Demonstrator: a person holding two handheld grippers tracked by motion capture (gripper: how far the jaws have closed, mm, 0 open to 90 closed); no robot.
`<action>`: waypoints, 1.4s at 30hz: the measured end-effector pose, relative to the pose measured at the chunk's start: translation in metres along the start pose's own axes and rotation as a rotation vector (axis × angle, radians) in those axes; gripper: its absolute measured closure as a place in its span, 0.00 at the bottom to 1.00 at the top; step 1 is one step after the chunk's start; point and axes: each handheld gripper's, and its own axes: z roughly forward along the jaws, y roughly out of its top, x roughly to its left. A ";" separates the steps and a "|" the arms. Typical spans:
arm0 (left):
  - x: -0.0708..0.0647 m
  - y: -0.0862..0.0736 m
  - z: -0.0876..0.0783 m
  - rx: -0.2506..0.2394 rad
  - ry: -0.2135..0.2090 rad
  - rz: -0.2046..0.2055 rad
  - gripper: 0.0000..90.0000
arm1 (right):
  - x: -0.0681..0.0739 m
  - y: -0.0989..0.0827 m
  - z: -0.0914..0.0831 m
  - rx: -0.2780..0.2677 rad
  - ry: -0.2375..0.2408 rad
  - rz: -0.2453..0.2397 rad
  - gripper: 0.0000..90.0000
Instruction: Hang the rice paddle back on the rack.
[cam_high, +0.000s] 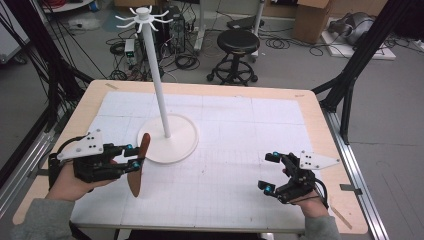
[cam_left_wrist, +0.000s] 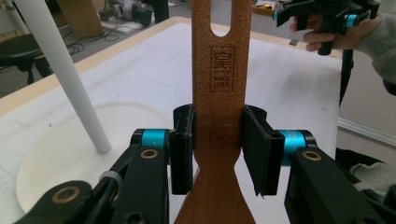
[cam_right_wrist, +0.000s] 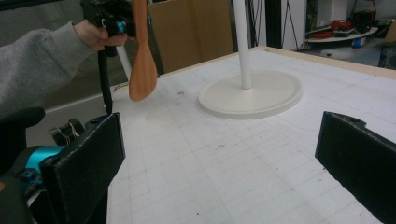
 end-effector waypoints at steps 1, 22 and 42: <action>0.001 0.002 -0.001 -0.004 0.000 -0.003 0.72 | 0.000 0.000 0.000 0.002 0.000 -0.002 0.00; 0.021 0.024 -0.017 -0.059 0.071 -0.030 0.72 | -0.001 0.000 0.003 -0.004 0.011 0.004 0.00; 0.047 0.038 -0.035 -0.109 0.072 -0.074 0.72 | -0.006 0.000 0.001 -0.002 0.012 0.017 0.00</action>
